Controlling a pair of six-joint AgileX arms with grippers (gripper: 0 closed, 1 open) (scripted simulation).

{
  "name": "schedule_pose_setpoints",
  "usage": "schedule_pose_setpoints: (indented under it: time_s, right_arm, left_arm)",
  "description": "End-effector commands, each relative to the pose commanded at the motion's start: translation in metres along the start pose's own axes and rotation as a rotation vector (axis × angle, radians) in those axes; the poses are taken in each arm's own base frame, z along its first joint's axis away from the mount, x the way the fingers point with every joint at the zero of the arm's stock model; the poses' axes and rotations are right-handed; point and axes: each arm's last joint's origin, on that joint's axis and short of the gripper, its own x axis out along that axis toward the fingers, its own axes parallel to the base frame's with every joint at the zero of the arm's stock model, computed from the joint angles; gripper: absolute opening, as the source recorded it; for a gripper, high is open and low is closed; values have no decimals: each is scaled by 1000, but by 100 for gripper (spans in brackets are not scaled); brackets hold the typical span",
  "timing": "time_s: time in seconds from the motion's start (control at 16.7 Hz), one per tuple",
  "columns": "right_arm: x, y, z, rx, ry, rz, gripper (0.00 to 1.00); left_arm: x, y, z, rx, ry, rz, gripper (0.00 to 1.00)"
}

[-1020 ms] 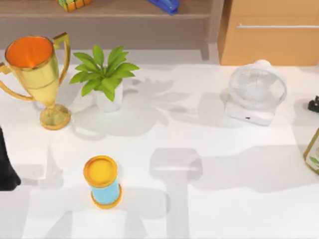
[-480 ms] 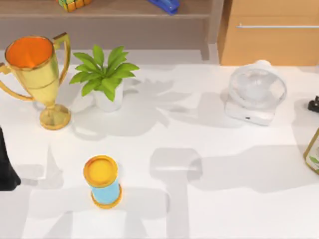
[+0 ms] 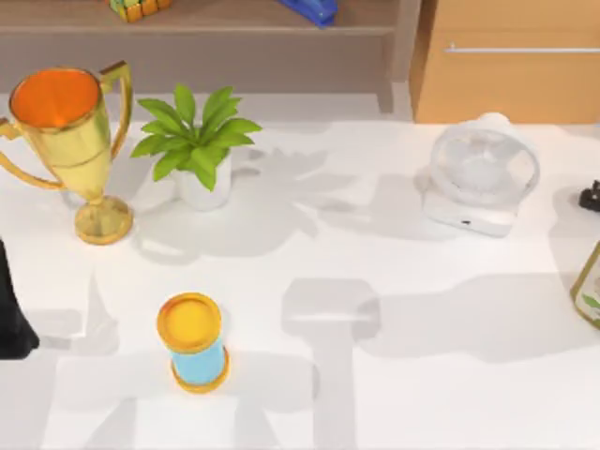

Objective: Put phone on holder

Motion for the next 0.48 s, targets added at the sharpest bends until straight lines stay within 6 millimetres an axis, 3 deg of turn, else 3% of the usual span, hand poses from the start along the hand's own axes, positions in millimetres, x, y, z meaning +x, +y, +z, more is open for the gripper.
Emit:
schedule_pose_setpoints:
  time_s: [0.3, 0.48]
  right_arm:
    - [1, 0, 0, 1, 0, 2, 0]
    - [1, 0, 0, 1, 0, 2, 23]
  left_arm:
    - [0, 0, 0, 0, 0, 0, 100]
    - [0, 0, 0, 0, 0, 0, 100]
